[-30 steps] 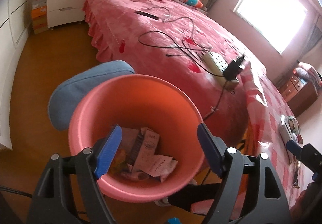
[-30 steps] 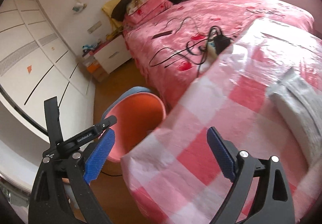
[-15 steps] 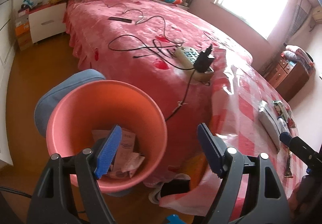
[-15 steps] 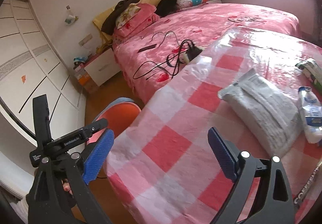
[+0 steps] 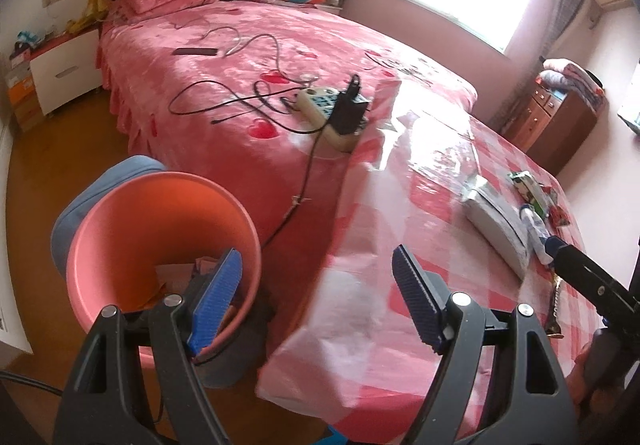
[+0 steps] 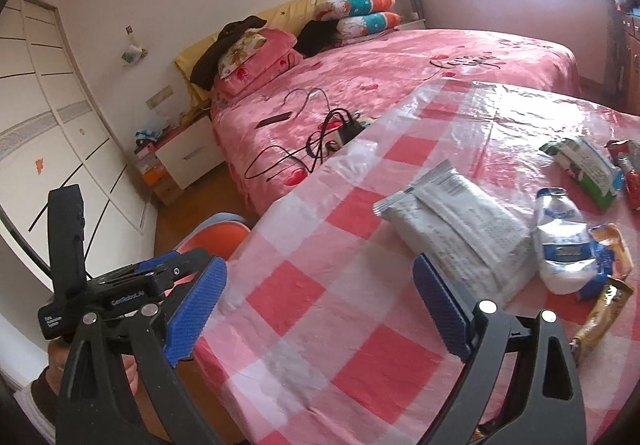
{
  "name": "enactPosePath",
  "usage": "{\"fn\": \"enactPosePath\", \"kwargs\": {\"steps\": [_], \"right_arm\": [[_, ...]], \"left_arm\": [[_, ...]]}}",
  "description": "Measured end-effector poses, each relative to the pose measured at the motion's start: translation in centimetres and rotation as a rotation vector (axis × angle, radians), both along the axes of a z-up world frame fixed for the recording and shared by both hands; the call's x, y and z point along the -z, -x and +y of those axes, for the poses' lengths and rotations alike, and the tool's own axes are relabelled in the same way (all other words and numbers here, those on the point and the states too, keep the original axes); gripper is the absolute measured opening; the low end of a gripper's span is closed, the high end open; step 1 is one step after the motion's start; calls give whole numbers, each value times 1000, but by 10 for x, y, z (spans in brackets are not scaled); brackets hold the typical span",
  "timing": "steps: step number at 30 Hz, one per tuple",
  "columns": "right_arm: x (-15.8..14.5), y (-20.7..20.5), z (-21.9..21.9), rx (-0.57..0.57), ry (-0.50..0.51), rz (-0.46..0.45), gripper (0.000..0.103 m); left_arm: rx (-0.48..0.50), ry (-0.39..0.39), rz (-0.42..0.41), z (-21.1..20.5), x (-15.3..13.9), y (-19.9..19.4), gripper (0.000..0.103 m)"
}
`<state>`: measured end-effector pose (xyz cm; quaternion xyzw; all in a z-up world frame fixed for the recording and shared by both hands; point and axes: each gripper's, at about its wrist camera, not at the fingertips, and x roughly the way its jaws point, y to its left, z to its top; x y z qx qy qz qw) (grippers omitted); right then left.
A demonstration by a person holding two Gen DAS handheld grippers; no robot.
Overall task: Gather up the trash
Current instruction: 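Move both open tools back over the remaining trash on the table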
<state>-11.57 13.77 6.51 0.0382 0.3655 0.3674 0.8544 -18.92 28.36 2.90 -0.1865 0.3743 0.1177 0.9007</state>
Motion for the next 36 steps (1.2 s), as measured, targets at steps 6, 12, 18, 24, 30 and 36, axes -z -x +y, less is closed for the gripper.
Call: {"fn": "enactPosePath", "kwargs": {"steps": [6,12,18,24,30,36], "right_arm": [[-3,-4,-18,29,-9,-9,93],[-6,-9,-39,59,-25,-12,93],[-5,-17,-56,107,-10,-18,93],[-1,-25,-81,159,-8,-21,93],[-4,-32,-108,234,18,-62,93],[-4,-48,-148,306,-18,-35,93]], "left_arm": [[45,-11,9,-24,-4,-8,79],[109,-40,19,-55,-6,-15,79],[159,-61,31,-79,-7,-21,79],[191,-60,43,-98,-9,-27,79],[211,12,55,-111,-9,-37,79],[220,125,70,-124,-6,-56,79]]}}
